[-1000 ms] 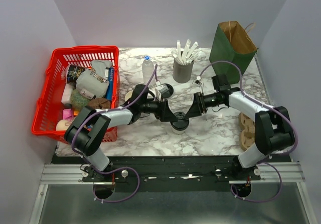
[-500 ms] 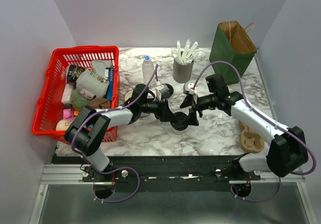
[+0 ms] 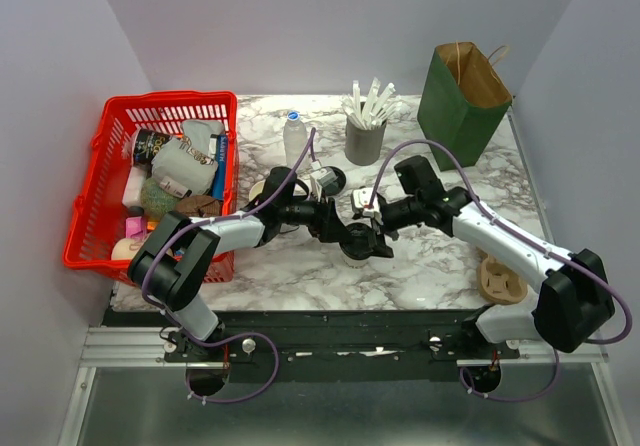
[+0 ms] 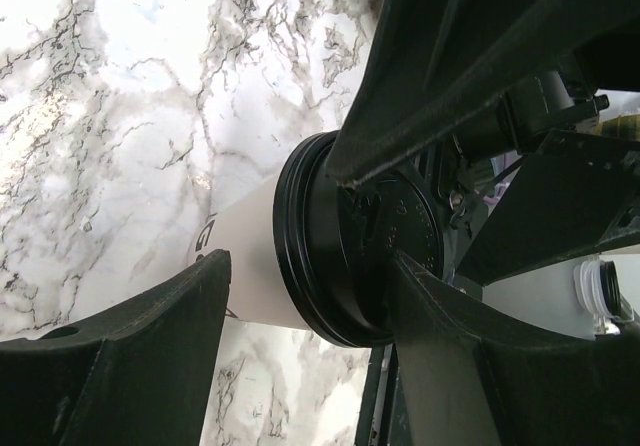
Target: Pack the takeout coffee
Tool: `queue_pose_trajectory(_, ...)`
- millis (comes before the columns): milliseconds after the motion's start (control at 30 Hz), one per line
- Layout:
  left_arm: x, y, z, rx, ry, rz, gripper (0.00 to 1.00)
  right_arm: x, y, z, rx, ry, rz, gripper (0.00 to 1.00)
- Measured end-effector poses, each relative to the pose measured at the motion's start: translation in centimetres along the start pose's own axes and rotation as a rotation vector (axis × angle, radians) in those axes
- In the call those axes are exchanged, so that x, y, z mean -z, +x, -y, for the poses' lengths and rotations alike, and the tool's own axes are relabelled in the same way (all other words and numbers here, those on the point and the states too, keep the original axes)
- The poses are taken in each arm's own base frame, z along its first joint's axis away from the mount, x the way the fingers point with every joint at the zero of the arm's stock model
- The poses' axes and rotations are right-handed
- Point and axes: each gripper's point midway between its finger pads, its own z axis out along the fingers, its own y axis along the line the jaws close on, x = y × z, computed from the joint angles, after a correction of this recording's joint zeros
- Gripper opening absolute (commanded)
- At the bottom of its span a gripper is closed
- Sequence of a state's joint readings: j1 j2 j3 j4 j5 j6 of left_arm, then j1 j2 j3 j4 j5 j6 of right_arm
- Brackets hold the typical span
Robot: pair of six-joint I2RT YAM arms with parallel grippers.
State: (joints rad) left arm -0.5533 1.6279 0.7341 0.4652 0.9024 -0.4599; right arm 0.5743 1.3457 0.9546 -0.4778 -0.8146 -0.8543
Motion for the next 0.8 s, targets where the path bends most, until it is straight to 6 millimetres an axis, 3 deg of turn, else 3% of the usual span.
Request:
queue_pose_trajectory(533, 0.06, 0.0, -0.06, 0.003, -0.002, -0.003, 0.71, -0.79, 0.89, -0.79, 0.078, -0.034, -0.056, 0.94)
queue_pose_trajectory(800, 0.07, 0.0, -0.04, 0.004, 0.0, -0.005, 0.72, -0.92, 0.92, -0.5, 0.077, -0.024, -0.059, 0.82)
